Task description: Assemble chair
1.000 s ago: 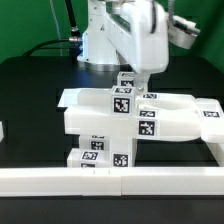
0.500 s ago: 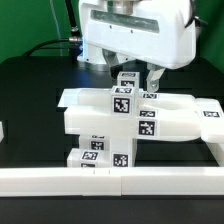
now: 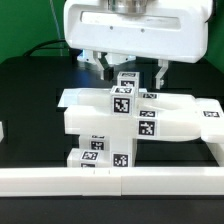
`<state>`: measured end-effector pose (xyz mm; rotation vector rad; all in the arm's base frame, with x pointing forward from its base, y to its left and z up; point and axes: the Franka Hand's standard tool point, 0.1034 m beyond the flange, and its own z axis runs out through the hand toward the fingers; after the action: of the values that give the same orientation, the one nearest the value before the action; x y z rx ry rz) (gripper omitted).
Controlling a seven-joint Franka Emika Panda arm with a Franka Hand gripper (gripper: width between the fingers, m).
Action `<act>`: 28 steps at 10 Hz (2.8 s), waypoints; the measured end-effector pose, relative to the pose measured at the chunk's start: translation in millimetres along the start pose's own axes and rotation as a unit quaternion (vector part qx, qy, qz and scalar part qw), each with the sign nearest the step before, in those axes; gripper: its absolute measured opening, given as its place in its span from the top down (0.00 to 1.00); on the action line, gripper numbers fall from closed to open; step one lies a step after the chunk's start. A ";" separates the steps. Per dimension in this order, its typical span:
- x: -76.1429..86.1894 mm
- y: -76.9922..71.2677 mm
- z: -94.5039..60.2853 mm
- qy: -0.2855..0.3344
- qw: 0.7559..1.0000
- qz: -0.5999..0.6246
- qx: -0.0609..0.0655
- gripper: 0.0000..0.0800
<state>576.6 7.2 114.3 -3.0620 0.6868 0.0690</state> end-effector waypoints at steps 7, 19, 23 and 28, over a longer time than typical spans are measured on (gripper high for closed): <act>1.4 3.6 0.0 0.000 0.983 -0.186 -0.005 0.36; 2.6 2.3 0.1 -0.001 0.991 0.133 0.017 0.64; 2.0 0.0 0.0 -0.005 0.964 0.265 0.020 0.64; 1.5 -1.6 0.2 -0.009 0.891 0.453 0.038 0.64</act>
Offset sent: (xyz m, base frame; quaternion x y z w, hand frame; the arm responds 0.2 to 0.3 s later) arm 0.0016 -0.0005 0.0011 -0.0013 0.0034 -0.1995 0.9799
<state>578.6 8.1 114.1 -2.3717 1.9660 0.0626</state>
